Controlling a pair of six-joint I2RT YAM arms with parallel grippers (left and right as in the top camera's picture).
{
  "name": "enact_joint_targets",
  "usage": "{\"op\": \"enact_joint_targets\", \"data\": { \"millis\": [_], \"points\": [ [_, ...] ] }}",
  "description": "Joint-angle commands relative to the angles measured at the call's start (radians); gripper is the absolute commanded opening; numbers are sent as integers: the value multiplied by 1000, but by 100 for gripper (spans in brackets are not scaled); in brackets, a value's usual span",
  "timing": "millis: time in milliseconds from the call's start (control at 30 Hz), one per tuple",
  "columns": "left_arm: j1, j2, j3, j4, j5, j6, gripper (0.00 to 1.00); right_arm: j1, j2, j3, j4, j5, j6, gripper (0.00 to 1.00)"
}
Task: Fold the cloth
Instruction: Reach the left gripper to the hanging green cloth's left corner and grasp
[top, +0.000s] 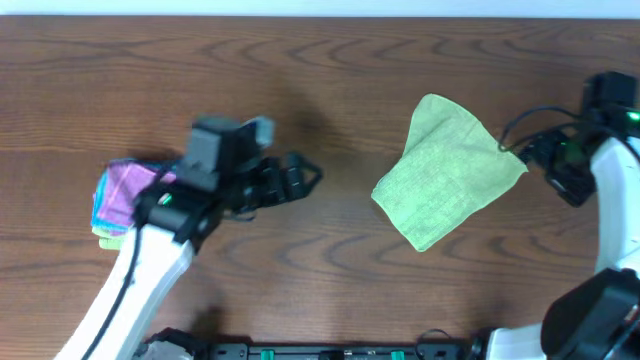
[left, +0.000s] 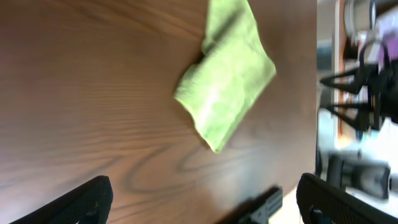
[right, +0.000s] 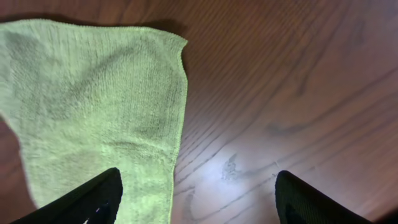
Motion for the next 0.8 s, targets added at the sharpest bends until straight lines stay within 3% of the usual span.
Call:
{"op": "enact_joint_targets", "data": {
  "millis": [0,167,267,533,767],
  "points": [
    [-64,75,76,5,0,26,96,-76,-6,13,8,-160,-64,79],
    [-138,138,84,115,90,14,96,-198,-6,13,23,-321,-105,79],
    [-175,159,84,166,61,-92,95,-239,-6,13,19,-361,-144,79],
    [-283,267,84,238,-26,-536,95,-249,-5,8,54,-362,-153,79],
    [-327,399,77,433,50,-702,95,-249,19,-18,118,-384,-163,79]
  ]
}}
